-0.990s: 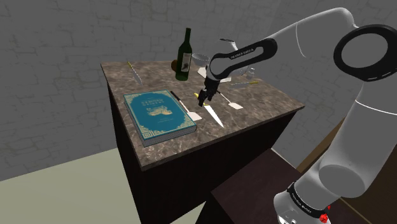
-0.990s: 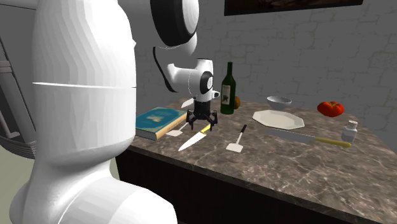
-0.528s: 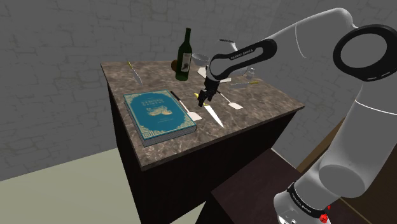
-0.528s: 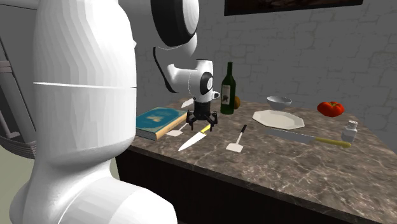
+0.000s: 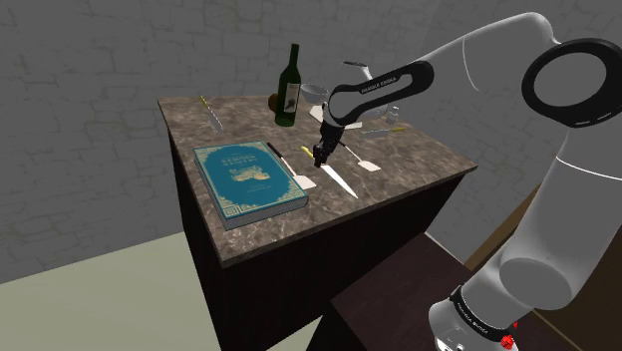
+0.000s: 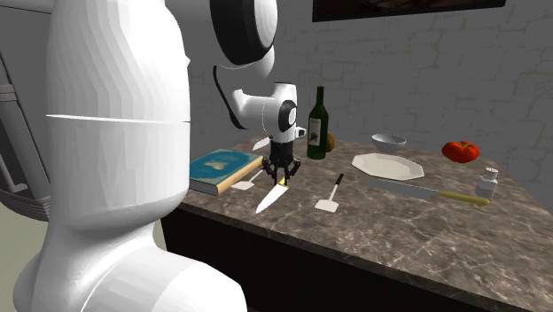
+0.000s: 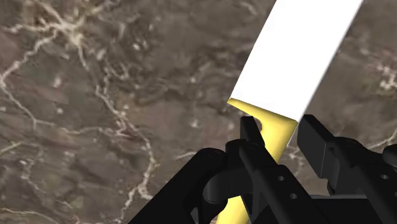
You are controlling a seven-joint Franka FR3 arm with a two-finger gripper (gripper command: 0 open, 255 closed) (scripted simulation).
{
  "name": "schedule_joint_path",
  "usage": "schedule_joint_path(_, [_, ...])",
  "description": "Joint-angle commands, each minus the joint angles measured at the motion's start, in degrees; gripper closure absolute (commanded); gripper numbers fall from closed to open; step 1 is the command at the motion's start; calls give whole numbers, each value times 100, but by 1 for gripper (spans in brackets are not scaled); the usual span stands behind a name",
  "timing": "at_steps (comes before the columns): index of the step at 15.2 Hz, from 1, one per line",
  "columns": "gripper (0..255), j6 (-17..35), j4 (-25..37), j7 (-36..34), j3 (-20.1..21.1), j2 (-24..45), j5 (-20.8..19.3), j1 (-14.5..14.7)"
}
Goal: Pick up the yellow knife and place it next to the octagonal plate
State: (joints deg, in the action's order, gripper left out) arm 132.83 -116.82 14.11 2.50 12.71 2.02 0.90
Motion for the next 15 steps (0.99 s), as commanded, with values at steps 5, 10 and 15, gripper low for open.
schedule_joint_path(5, [255, -207, 78, -6, -1, -123, 0, -2])
schedule_joint_path(10, [255, -556, 241, -15, -1, -309, 0, -5])
schedule_joint_path(15, [255, -910, 435, -24, -1, -469, 0, -7])
